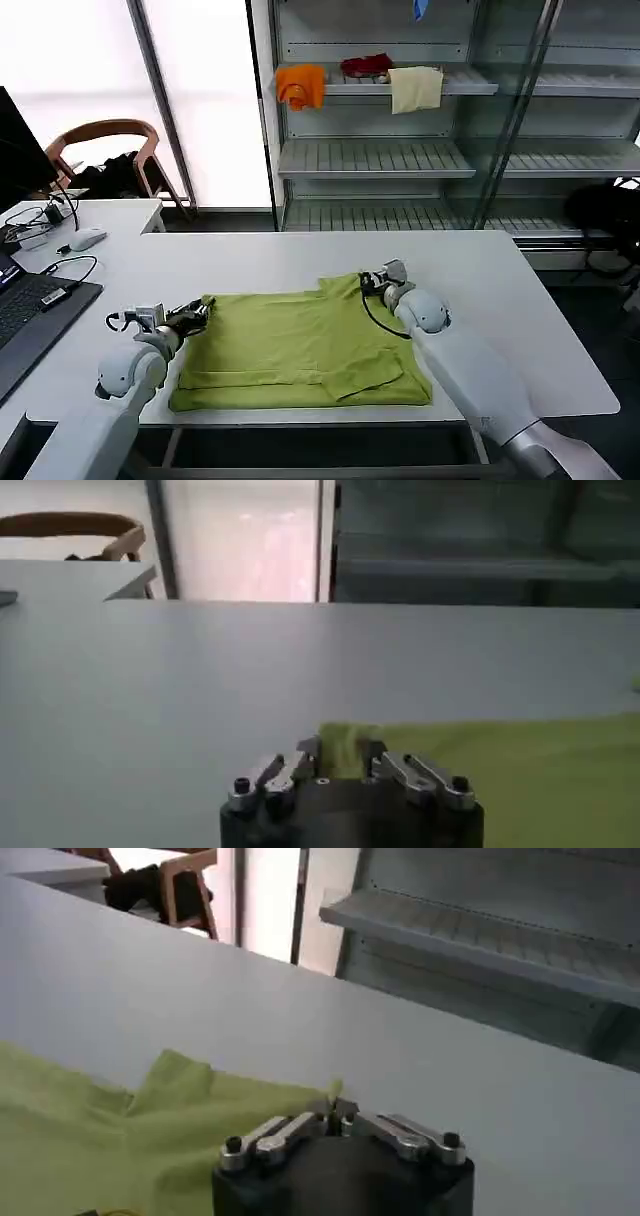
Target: Fold and organize the clothes.
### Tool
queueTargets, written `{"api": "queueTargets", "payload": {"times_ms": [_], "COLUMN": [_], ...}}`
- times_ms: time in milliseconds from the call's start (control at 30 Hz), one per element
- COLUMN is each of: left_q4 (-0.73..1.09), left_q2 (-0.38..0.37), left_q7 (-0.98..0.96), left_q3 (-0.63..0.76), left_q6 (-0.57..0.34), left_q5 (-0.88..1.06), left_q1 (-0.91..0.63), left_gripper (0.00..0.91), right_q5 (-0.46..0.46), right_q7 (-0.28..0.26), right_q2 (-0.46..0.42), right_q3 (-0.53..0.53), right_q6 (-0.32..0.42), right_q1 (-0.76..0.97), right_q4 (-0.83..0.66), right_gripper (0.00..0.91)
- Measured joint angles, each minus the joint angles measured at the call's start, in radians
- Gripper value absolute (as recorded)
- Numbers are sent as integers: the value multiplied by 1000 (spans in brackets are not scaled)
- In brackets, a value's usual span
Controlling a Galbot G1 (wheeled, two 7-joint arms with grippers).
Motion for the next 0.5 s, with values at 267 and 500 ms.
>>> {"api": "queueTargets", "payload": {"times_ms": [267, 500], "left_q4": [-19, -48], "left_q2": [1, 9], "left_q7": [-9, -40], "left_q3": [0, -5], "left_q6": [-7, -16], "left_q5": [-8, -25], "left_q1": [-8, -7], "left_gripper": [0, 0], "right_q5": [10, 38], "right_q7": [4, 22], "right_q2": [-7, -29], "right_q3": [7, 12], "right_q6": [0, -2], "right_q1": [0, -9], "right_q4": [31, 93], "right_gripper": [0, 0]}}
